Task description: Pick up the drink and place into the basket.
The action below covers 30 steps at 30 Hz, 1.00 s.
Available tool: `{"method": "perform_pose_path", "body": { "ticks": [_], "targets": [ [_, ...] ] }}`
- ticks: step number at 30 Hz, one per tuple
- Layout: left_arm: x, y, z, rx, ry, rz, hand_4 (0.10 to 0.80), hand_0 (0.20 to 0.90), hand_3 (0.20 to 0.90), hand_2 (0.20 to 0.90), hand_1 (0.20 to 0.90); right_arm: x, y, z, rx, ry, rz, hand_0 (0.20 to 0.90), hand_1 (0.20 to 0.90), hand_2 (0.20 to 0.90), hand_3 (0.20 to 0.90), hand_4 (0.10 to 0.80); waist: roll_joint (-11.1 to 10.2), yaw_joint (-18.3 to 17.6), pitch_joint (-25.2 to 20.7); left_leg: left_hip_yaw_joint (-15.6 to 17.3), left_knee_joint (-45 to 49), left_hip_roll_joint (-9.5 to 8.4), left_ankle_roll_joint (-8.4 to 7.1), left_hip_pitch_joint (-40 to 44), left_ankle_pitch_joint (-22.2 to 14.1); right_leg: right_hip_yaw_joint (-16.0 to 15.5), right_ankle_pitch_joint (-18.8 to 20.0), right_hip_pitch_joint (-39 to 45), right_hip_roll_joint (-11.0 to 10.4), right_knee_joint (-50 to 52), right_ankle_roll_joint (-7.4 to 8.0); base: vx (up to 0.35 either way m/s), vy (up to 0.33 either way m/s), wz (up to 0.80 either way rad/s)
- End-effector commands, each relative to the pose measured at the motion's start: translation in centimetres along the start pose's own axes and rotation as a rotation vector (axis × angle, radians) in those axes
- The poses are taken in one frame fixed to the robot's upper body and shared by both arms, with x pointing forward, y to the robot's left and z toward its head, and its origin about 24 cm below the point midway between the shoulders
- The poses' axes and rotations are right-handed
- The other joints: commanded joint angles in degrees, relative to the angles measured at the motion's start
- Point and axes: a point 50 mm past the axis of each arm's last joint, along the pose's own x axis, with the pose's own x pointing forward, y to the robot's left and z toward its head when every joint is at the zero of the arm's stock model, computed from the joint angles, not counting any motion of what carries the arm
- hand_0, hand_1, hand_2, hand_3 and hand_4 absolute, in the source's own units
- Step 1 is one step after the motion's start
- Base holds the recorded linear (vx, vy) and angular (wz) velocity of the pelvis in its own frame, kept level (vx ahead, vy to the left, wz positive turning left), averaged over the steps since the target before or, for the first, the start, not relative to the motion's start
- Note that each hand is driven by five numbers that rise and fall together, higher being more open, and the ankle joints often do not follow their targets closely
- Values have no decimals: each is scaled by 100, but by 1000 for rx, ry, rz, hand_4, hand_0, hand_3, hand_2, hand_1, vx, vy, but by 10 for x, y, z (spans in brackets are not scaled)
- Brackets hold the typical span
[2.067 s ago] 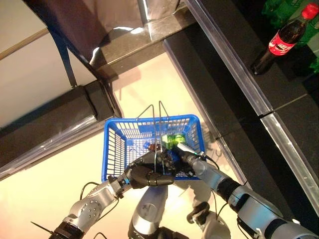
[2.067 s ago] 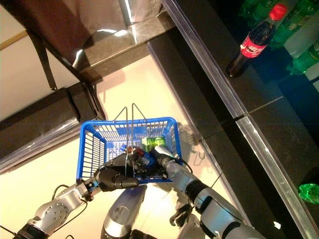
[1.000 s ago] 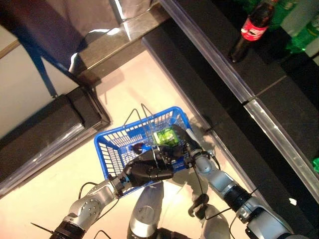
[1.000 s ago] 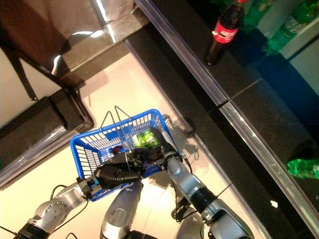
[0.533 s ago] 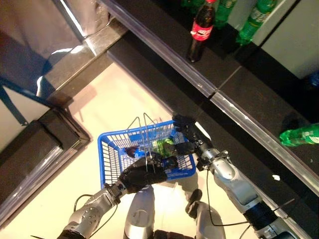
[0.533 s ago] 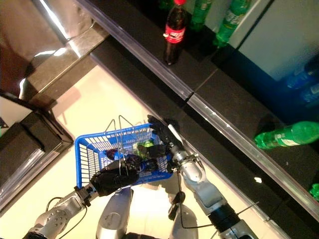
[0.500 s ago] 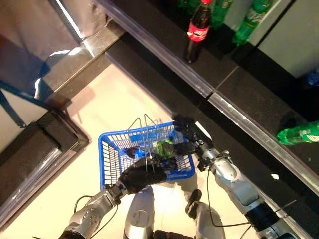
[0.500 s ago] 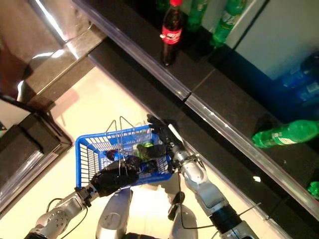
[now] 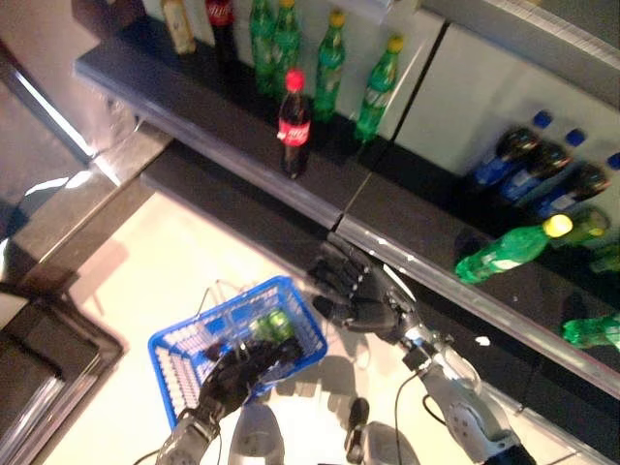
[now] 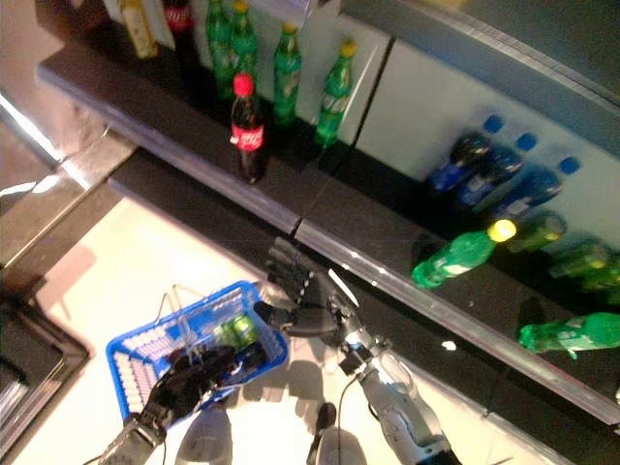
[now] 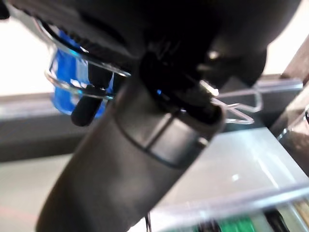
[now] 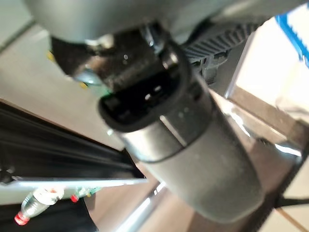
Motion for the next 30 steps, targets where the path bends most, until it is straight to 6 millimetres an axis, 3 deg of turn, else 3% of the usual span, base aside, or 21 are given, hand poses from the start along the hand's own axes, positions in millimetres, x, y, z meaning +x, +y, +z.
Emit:
{"method": "perform_pose_path", "body": {
  "ticks": [1,2,4,7,10,13,16,20,25,30],
  "targets": [
    [1,-18,14,57,-149,-105,100,300,200,300,300,-13,-4,9,-7,-75,25,900,900,900,900,800,271,-67,-950,298,-2,86,309,-10,31,99,350,-93,-326,322,90,60,42,-36],
    [0,-15,13,56,-140,-83,100,300,200,300,300,-14,-4,6,-3,-66,14,900,900,900,900,800,266,-79,-967,320,-1,81,313,1,23,102,364,-90,-338,320,101,67,46,-31],
    [-9,13,-4,60,-73,99,100,300,200,300,300,-25,-16,-20,38,28,-80,900,900,900,900,800,241,-148,-1118,571,-10,59,320,137,-52,-9,519,-19,-467,217,200,73,41,-28],
    [-19,30,-13,58,-40,207,100,300,200,300,300,-31,-23,-39,50,110,-147,900,900,900,900,800,236,-158,-1188,755,-24,79,294,233,-79,-142,617,31,-554,86,253,38,19,-42],
    [-30,46,-22,70,-1,292,100,300,200,300,300,-47,-37,-75,-157,354,-241,900,900,900,900,800,251,-114,-1300,1072,-66,173,197,320,-81,-445,733,85,-660,-192,288,7,4,-45],
    [-30,50,-21,44,0,337,100,300,200,300,300,-65,-48,-102,-179,572,-331,900,900,900,900,800,259,-29,-1347,1125,-104,188,169,347,-91,-583,804,127,-711,-321,309,-25,-17,-54],
    [-29,54,-25,27,17,366,100,300,200,300,300,-96,-56,-138,-116,761,-461,900,900,900,900,800,285,53,-1406,1072,-152,171,163,351,-99,-661,861,173,-727,-451,297,-14,-15,-8],
    [-26,52,-38,67,105,413,100,300,200,300,300,-140,-56,-168,-82,976,-630,900,900,900,900,800,338,52,-1428,987,-219,213,120,339,-73,-663,945,179,-712,-606,317,-68,-15,1],
    [-26,49,-48,23,115,417,100,300,200,300,300,-183,-50,-182,114,1073,-788,900,900,900,900,800,409,-34,-1457,1017,-253,276,80,376,-57,-608,957,184,-624,-684,278,-44,4,1],
    [-27,51,-50,14,125,433,100,300,200,300,300,-191,-47,-184,229,1058,-804,900,900,900,900,800,445,-92,-1499,1019,-256,302,48,395,-50,-565,927,181,-582,-684,243,-6,0,0]
  ]
}}
